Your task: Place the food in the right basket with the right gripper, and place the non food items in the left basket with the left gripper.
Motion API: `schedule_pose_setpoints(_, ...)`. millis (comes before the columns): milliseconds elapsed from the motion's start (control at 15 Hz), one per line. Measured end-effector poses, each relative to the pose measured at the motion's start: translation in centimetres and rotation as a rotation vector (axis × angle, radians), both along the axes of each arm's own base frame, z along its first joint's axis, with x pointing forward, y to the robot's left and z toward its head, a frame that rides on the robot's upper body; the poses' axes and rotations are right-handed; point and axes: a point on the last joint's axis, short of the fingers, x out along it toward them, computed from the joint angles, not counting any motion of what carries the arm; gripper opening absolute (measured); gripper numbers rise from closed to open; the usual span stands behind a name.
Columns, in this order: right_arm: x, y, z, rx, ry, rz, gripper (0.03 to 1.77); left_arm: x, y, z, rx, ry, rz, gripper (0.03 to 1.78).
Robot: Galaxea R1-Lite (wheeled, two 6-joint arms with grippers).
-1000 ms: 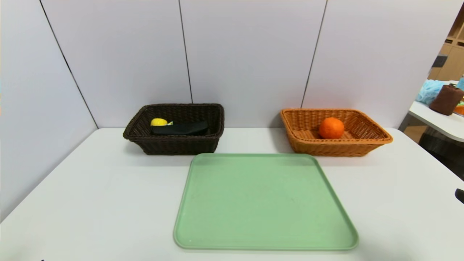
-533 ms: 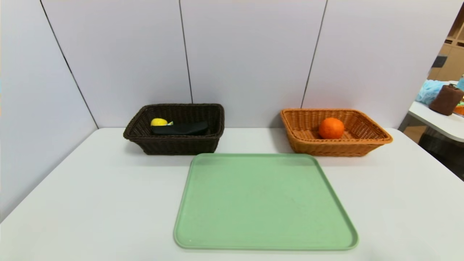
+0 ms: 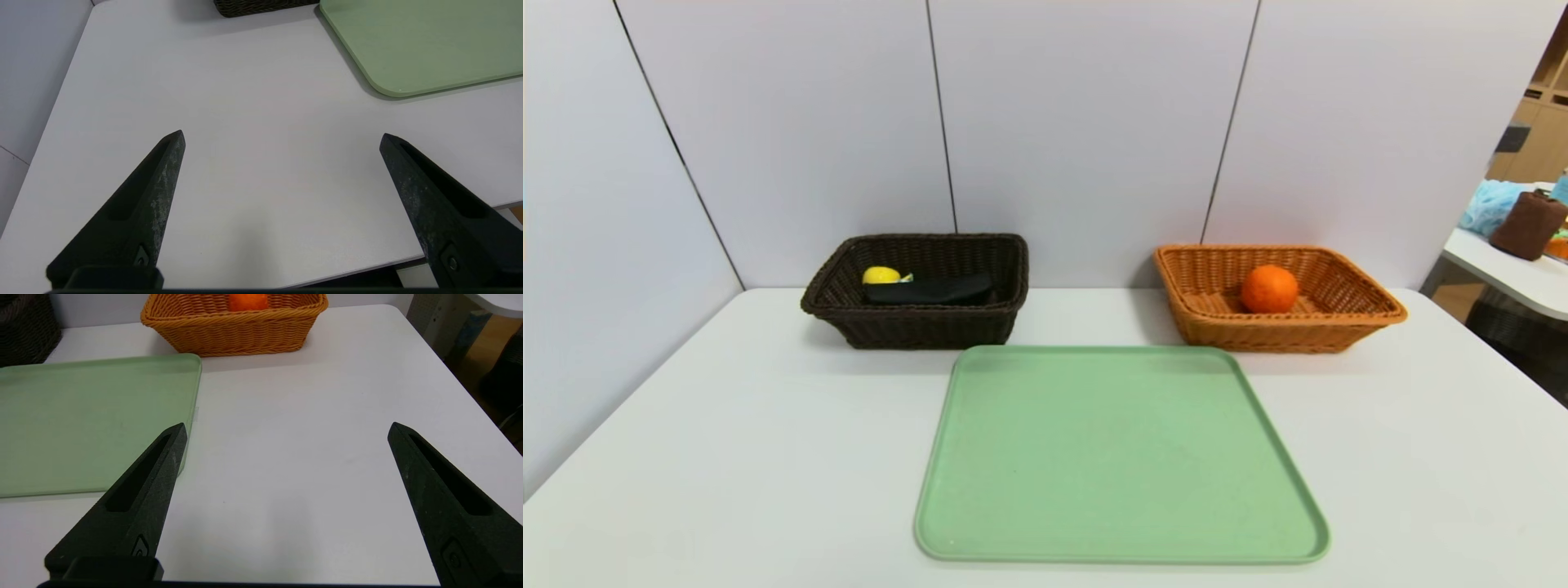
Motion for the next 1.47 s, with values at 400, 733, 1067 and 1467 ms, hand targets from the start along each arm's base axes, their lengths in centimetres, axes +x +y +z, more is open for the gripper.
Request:
schedule_pose_setpoints(400,-1.4,0.0,-1.7,0.003,-0.045,0.005,1.70,-0.3,0.0,-2.1,0.004,-0.018,-0.002,1.69)
schedule_pose_setpoints(733,-2.5,0.1,-3.8,0.002,-0.072,0.042,1.70,0.1,0.0,-3.2,-0.002,0.010,0.011,1.69)
schedule_pose_setpoints(1067,-2.4,0.1,-7.0,-0.028,-0.018,0.054,1.70,1.0,0.1,-4.8,-0.018,0.058,0.024,1.69)
schedule_pose_setpoints(1467,-1.5,0.2,-8.7,-0.104,-0.038,0.080,1.70,2.5,0.1,-5.6,-0.030,-0.049,0.041,1.69)
